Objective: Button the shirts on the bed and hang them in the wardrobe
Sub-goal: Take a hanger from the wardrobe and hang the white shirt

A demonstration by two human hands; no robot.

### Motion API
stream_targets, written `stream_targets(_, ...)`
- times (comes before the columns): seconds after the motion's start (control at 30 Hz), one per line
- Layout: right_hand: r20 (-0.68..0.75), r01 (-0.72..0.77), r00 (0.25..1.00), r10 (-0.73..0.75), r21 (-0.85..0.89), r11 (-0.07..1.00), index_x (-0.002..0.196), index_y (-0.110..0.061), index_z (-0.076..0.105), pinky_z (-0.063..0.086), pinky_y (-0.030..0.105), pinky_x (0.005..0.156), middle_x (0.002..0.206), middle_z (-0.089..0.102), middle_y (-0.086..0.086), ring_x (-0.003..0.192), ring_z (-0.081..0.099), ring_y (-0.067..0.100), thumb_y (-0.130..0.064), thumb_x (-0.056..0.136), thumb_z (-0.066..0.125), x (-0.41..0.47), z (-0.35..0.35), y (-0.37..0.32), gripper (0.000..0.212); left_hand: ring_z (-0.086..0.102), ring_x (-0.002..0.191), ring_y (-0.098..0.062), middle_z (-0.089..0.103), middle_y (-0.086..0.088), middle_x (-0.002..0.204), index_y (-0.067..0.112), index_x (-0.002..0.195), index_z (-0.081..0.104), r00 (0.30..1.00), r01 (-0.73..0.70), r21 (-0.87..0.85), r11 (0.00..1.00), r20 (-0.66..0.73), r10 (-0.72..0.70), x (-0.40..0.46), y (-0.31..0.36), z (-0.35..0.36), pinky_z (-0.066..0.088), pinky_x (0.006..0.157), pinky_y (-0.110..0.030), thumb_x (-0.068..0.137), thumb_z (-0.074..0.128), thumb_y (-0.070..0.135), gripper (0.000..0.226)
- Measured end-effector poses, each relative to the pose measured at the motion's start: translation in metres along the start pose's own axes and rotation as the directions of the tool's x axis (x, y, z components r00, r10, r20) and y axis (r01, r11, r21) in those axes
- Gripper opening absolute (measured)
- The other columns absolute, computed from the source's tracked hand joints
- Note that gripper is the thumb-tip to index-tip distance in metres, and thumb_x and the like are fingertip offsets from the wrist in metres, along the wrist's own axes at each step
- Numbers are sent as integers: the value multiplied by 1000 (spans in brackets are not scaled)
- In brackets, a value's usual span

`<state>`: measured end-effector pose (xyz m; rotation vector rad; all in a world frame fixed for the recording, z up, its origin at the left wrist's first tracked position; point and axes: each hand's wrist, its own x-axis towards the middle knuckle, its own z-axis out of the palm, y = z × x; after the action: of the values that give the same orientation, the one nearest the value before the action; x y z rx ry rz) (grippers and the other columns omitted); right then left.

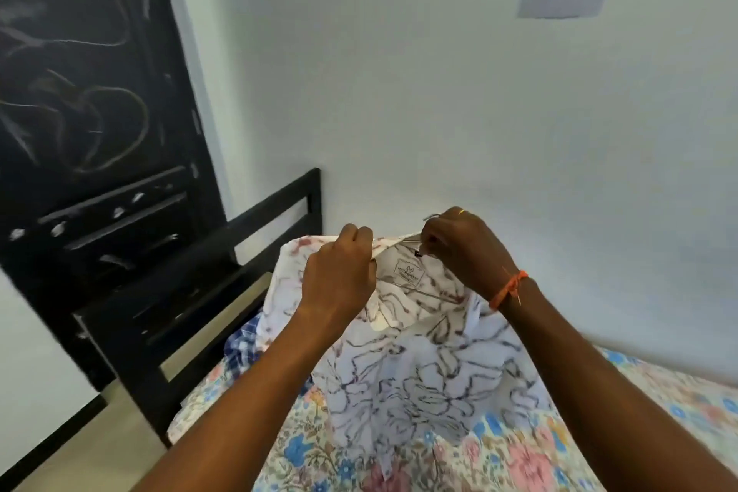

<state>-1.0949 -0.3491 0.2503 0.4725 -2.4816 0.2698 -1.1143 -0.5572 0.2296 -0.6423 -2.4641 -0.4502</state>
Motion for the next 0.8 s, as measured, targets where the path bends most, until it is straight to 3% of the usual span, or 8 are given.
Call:
stream_targets(0.07, -2, -63, 998, 63, -6, 998, 69, -11, 63, 51, 43, 57, 64, 62, 2, 76, 57, 27, -9, 77, 78, -18, -19, -8, 17, 60, 82, -17, 58, 1, 108, 17, 114, 55, 1000, 1, -235, 972, -27, -7, -19, 10, -1, 52, 65, -29, 93, 58, 44, 34)
stream_targets(0.2, -50, -163, 986, 160, -66, 984, 70, -13, 68, 52, 43, 58, 66, 66, 0, 73, 59, 25, -8, 74, 80, -63, -79, -19, 14, 49, 71, -6, 48, 7, 90, 22, 105, 43, 985, 68, -742, 666, -55, -162, -70, 51, 20, 43, 59, -23, 83, 50, 74, 57)
stream_targets(0.27, -104, -217, 973, 208, -91, 972, 72, -13, 70, 52, 44, 59, 67, 68, 1, 68, 62, 24, -6, 74, 79, -92, -115, -21, 12, 51, 74, -5, 46, 8, 92, 25, 107, 39, 989, 132, -806, 577, 69, -131, -108, 83, 49, 45, 63, -25, 75, 53, 83, 68)
stream_targets(0.37, -183, -299, 943, 279, -88, 950, 75, -12, 72, 54, 41, 64, 71, 70, 0, 66, 66, 17, -5, 75, 81, -138, -170, -29, 11, 53, 109, -23, 47, 0, 119, 14, 131, 41, 965, 156, -733, 663, 257, 57, -156, 141, 91, 51, 88, -36, 65, 64, 83, 98)
stream_targets(0.47, -187, -375, 915, 358, -69, 924, 76, -8, 72, 56, 38, 68, 73, 71, 1, 68, 68, 15, -10, 76, 83, -184, -221, -41, 11, 28, 140, -26, 30, -4, 151, 8, 151, 25, 911, 222, -685, 694, 400, 103, -170, 205, 91, 31, 112, -40, 69, 67, 76, 115)
stream_targets(0.6, -182, -475, 877, 445, -182, 861, 77, -8, 73, 56, 37, 69, 74, 72, -1, 70, 68, 12, -8, 75, 83, -257, -285, -56, 10, 41, 135, -21, 47, -8, 145, 7, 143, 47, 933, -116, -833, 541, 95, 346, -179, 287, 75, 32, 110, -35, 94, 50, 56, 69)
stream_targets(0.7, -261, -589, 807, 530, -290, 754, 79, -10, 74, 55, 36, 68, 75, 73, 0, 70, 68, 14, -6, 73, 83, -320, -340, -69, 11, 66, 82, -26, 70, -5, 84, 12, 101, 73, 809, -405, -808, 428, -99, 580, -217, 346, 69, 54, 78, -38, 100, 41, 43, 44)
stream_targets(0.8, -259, -651, 758, 599, -361, 668, 77, -13, 74, 50, 29, 67, 74, 71, -1, 68, 65, 14, -13, 74, 85, -384, -396, -82, 11, 66, 83, -22, 69, -1, 85, 15, 97, 72, 733, -379, -860, 342, -53, 678, -276, 400, 63, 52, 81, -30, 94, 49, 37, 33)
